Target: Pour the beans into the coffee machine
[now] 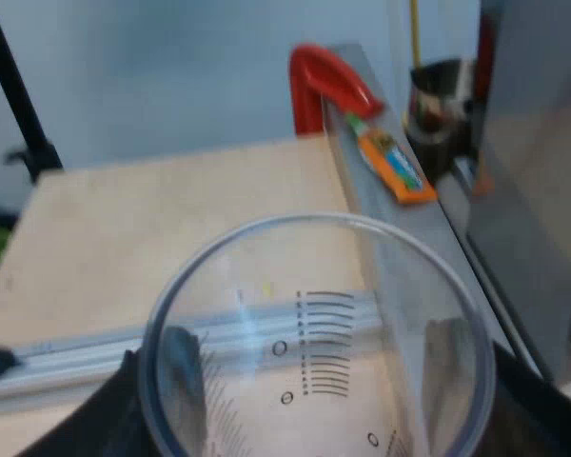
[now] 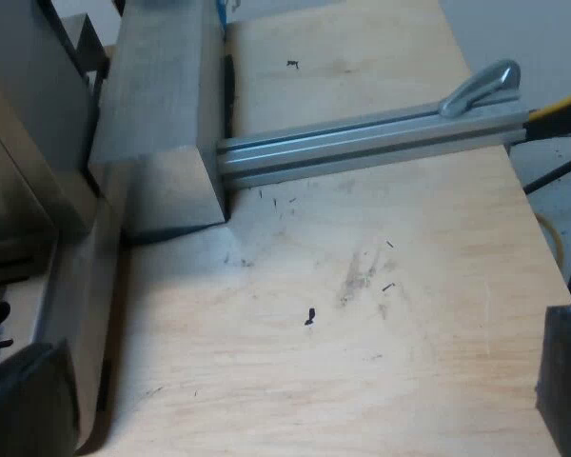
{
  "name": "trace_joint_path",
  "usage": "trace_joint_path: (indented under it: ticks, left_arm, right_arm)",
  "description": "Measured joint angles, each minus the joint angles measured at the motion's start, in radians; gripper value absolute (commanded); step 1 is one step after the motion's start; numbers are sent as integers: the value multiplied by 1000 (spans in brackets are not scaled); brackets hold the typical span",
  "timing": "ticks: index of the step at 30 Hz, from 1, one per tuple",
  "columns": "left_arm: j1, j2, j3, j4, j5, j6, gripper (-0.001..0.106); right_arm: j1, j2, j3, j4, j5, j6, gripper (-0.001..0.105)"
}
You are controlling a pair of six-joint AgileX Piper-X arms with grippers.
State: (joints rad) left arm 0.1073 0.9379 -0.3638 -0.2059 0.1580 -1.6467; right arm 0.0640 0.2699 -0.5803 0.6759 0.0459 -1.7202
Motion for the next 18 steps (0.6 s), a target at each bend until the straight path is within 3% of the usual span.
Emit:
trace_joint_path:
  ticks: [2,4,5,13,18]
  left_arm:
    - [0,-40,-41,133,15,0,28]
    - [0,-48,-49,157,17,0,28]
    - [0,-96,-112,265,21,0,28]
    - [0,-159,-338,445,32,6,28]
    - [0,-157,-432,533,35,30,28]
  right_arm:
    - [0,0,-4,0,0,0,104]
    - [0,0,-5,0,0,0,104]
    - [0,0,-7,0,0,0,104]
    - [0,0,-27,0,0,15,104]
    - [0,0,-42,0,-20,36,104]
